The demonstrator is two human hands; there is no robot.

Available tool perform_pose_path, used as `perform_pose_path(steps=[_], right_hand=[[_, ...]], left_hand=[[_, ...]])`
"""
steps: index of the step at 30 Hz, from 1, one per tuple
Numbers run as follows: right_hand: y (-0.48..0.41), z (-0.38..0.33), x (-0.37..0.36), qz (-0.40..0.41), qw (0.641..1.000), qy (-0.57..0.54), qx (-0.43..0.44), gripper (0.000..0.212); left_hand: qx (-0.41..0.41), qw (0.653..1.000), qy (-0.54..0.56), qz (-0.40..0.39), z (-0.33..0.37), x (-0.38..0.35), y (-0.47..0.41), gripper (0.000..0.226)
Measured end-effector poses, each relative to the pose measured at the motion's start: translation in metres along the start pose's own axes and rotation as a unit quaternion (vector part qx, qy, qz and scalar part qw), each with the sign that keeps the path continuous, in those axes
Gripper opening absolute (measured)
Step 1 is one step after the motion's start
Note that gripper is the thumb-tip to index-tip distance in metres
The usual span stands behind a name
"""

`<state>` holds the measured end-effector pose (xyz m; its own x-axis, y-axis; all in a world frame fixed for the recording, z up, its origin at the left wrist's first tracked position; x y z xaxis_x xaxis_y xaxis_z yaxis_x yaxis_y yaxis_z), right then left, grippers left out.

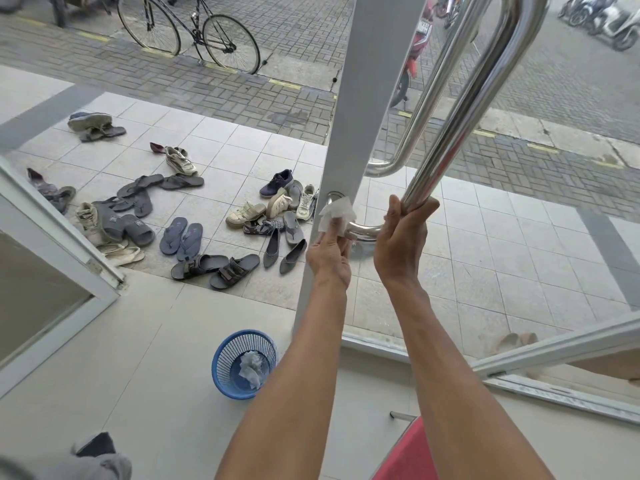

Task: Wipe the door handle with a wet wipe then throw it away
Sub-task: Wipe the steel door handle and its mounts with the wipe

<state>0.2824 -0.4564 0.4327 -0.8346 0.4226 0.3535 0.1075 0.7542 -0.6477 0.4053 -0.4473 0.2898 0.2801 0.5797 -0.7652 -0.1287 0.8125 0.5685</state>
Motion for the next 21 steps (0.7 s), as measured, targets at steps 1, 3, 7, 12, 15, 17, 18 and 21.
perform_pose_path(steps=[1,3,7,12,15,17,18,21], right_hand=[[0.000,0.001,0.000,0.001,1.000,-0.001,-0.001,0.021],[0.000,0.002,0.001,0.004,1.000,-0.005,-0.004,0.021],[0.001,0.004,0.001,0.010,1.000,0.001,-0.011,0.021],[0.000,0.002,0.002,0.004,1.000,0.001,0.000,0.020],[0.001,0.000,0.001,0.004,1.000,0.000,-0.004,0.021],[0.002,-0.001,0.001,0.006,1.000,-0.002,-0.006,0.020],[0.001,-0.001,0.001,0.008,1.000,-0.002,-0.008,0.020],[0.001,0.000,0.003,0.018,1.000,-0.001,-0.017,0.020]], left_hand=[[-0.001,1.000,0.003,-0.005,-0.006,0.000,0.002,0.005],[0.002,1.000,-0.012,-0.023,-0.022,-0.002,0.007,0.011],[0.043,0.998,-0.040,-0.034,-0.055,-0.005,0.021,0.033],[0.028,0.997,-0.067,-0.014,-0.029,-0.005,0.016,0.017],[0.004,0.996,-0.074,0.043,0.002,-0.001,0.009,0.016],[-0.002,0.995,-0.072,0.064,0.015,0.000,0.006,0.021],[-0.001,0.995,-0.077,0.065,0.017,0.000,0.005,0.022],[0.002,0.994,-0.089,0.063,0.013,-0.003,0.010,0.016]])
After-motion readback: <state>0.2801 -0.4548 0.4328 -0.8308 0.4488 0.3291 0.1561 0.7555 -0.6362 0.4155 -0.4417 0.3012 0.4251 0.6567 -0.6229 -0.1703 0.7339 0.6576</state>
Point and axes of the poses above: each hand's wrist, its own y-axis away from the middle knuckle, its own x-axis out of the back of the hand, z = x × y, the point moved 10 cm from there along -y, towards the middle knuckle, and after that the axes turned 6 degrees about x, right-handed, at the moved point
